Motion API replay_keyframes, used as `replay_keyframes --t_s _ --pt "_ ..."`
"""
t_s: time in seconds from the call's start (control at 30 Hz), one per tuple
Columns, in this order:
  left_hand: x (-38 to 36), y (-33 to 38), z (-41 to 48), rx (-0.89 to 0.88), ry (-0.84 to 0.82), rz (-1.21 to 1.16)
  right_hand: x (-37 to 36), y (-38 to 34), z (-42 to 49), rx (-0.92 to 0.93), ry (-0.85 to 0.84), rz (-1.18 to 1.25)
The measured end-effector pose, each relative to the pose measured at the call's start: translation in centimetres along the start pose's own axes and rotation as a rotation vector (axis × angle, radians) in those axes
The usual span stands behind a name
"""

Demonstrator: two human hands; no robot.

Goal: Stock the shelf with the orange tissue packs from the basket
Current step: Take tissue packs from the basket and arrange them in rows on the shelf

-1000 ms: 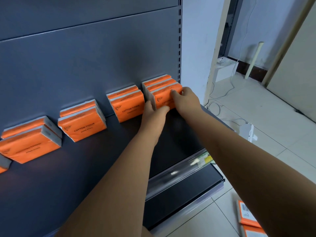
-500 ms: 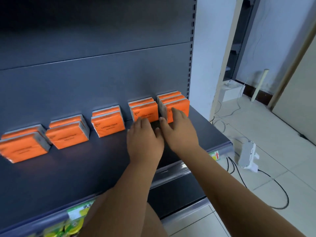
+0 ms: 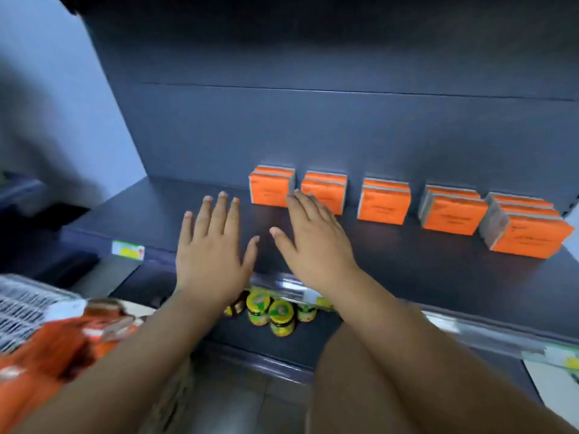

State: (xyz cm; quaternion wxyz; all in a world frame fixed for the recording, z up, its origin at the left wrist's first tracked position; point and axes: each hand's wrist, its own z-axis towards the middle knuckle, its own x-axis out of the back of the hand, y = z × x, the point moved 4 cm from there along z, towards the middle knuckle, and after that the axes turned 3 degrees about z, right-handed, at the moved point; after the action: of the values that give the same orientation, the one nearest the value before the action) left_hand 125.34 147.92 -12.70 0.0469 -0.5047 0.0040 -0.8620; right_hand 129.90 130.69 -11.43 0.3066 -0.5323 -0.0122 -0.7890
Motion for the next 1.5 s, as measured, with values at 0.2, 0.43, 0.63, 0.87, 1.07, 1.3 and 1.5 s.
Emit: replay_keyframes --t_s 0.2,0.43,0.63,0.87,1.07,1.3,1.5 --pt "-0.8 -13.7 -7.7 0.189 -0.191 0.119 -9.1 -9.5 0.6 0.222 -0.268 0.032" --pt "-1.6 -22.4 -16.7 0.328 -0.522 0.210 -17.3 -16.7 -1.0 0.357 -0.533 0.070" --pt "-4.1 -24.2 -19.0 0.368 -0.633 0.176 -21.1 -21.4 -2.5 0.497 -0.703 0.001" --pt "-8.1 -23.6 -21.3 0.211 -0.896 0.080 -25.7 -21.9 -5.2 0.331 -0.963 -0.281" --pt "-10.3 -22.7 -21.8 0.099 -0.994 0.035 -28.0 -20.8 -6.3 0.300 -1.087 -0.406" --pt "-12.0 -23.6 -20.5 0.048 -0.971 0.095 -29.0 -20.1 -5.6 0.190 -0.940 -0.125" --pt "-12.6 -24.2 -19.0 -0.034 -0.842 0.103 -25.5 -20.2 -1.3 0.078 -0.585 0.200"
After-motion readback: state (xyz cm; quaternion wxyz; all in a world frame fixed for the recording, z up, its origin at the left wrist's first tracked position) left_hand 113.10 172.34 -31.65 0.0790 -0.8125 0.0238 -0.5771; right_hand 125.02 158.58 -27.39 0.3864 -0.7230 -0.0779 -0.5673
